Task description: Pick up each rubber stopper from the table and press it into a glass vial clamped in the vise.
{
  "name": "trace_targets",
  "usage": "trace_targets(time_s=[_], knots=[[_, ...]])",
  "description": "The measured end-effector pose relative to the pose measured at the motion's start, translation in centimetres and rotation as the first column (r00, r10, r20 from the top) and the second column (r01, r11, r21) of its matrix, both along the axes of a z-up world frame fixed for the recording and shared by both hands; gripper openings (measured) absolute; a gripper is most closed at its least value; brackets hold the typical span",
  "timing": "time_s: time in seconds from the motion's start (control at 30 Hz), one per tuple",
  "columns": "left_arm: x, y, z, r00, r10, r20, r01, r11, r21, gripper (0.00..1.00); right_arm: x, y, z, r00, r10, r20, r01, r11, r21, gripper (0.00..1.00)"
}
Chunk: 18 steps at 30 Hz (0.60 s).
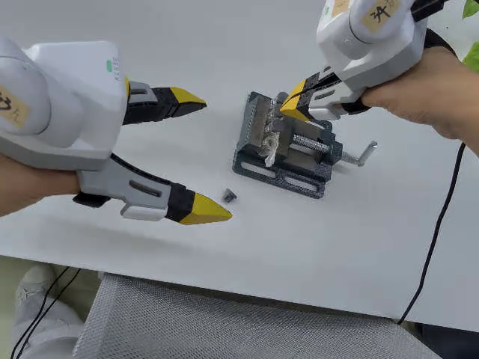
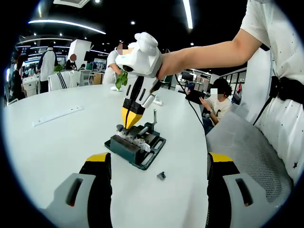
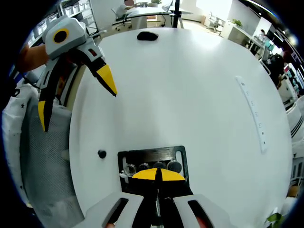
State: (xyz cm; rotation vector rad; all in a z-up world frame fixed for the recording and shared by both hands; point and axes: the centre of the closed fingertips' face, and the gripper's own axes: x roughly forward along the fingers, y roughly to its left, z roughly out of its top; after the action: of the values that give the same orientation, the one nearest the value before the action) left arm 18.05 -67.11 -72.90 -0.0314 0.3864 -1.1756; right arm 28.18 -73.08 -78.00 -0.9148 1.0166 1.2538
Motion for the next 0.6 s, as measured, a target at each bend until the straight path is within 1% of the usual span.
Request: trace_targets(time_s=[0.3, 0.6], knots=[[0.02, -0.10, 0.00, 1.000, -0.006, 0.001, 0.006, 1.000, 0.001, 0.81, -0.20, -0.37, 0.04, 1.000, -0.009, -0.010, 0.009, 1.000, -0.007, 0.00], [-0.06, -0.52, 0.11, 1.000, -0.015, 0.003, 0.015, 1.000, -0.001, 0.81, -0.25, -0.60, 0.02, 1.000, -0.023, -0.016, 0.023, 1.000, -0.006, 0.00]])
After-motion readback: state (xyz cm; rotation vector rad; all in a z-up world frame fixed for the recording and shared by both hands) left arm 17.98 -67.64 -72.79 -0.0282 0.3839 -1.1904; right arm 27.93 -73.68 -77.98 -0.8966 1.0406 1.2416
